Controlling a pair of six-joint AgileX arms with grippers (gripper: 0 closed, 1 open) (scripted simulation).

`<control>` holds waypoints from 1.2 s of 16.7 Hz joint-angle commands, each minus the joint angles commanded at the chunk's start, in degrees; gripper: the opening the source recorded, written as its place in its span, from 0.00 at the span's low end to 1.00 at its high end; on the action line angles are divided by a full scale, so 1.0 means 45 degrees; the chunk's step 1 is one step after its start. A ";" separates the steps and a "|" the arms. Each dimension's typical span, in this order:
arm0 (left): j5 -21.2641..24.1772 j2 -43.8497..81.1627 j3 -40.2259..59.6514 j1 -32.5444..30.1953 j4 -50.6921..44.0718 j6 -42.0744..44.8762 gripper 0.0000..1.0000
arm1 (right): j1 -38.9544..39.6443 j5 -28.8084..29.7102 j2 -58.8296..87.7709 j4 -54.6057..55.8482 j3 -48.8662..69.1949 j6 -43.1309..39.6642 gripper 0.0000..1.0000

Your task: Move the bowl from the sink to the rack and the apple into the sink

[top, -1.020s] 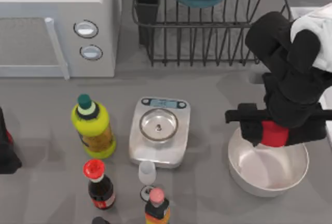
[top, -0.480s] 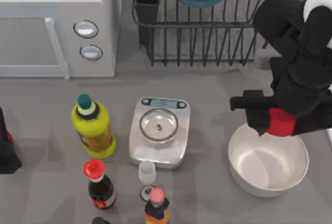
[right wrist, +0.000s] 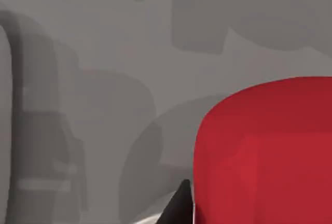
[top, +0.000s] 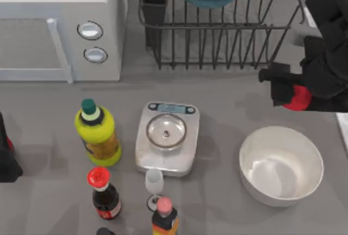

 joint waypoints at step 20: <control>0.0000 0.0000 0.0000 0.0000 0.0000 0.0000 1.00 | -1.0796 -0.5097 -0.2426 2.0892 -0.7500 -0.5171 0.00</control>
